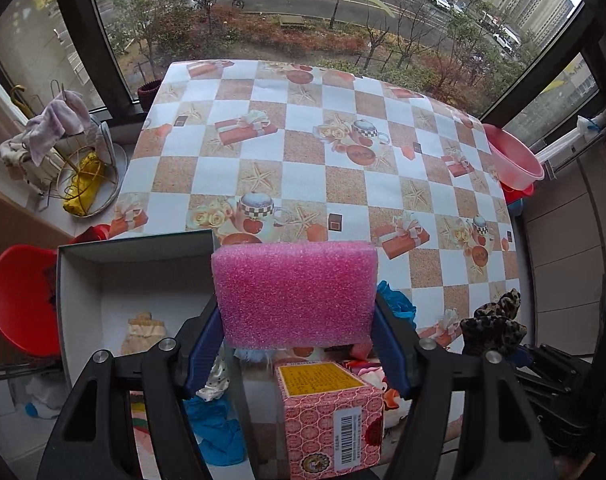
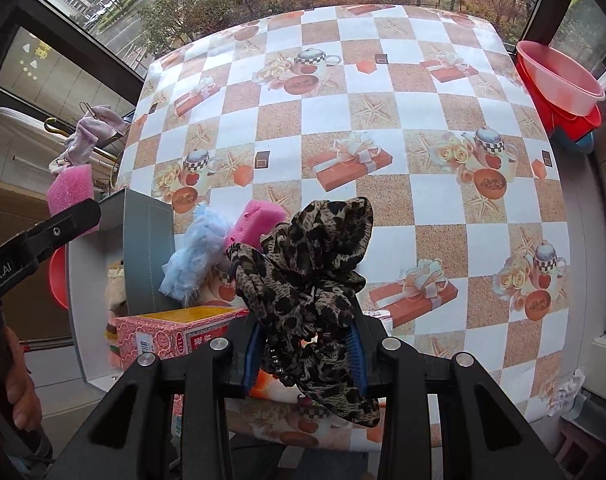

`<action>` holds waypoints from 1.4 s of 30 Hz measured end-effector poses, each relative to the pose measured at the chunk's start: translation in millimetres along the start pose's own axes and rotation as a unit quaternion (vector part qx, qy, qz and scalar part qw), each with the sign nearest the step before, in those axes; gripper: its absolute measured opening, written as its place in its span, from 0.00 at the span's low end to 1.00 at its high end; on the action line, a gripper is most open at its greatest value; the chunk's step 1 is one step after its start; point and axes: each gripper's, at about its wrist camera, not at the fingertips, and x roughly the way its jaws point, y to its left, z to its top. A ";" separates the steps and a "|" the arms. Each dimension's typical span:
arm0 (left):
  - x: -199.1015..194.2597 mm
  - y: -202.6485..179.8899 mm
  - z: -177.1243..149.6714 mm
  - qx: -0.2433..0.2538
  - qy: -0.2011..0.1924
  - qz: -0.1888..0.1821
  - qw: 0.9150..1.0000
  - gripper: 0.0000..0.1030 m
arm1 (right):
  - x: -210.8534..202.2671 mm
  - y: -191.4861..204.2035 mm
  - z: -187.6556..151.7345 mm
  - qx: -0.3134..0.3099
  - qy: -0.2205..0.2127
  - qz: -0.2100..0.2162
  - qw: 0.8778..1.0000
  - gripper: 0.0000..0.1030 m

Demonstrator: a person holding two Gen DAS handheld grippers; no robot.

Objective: Organize soft objects
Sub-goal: 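Carry pink sponge with left gripper while right gripper carries leopard scrunchie to box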

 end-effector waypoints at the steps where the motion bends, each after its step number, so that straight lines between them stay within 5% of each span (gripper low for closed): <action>1: -4.5 5.1 -4.4 -0.001 -0.002 -0.001 1.000 0.70 | -3.9 2.8 -3.3 0.001 -0.002 0.001 1.000 0.36; 29: -18.2 62.2 -137.5 0.053 0.054 -0.030 0.997 0.70 | -18.2 90.2 -112.7 -0.030 0.030 0.002 0.999 0.36; 42: -27.2 131.3 -156.9 -0.015 0.040 -0.001 0.999 0.70 | -7.8 169.1 -118.1 -0.128 0.049 0.012 0.991 0.36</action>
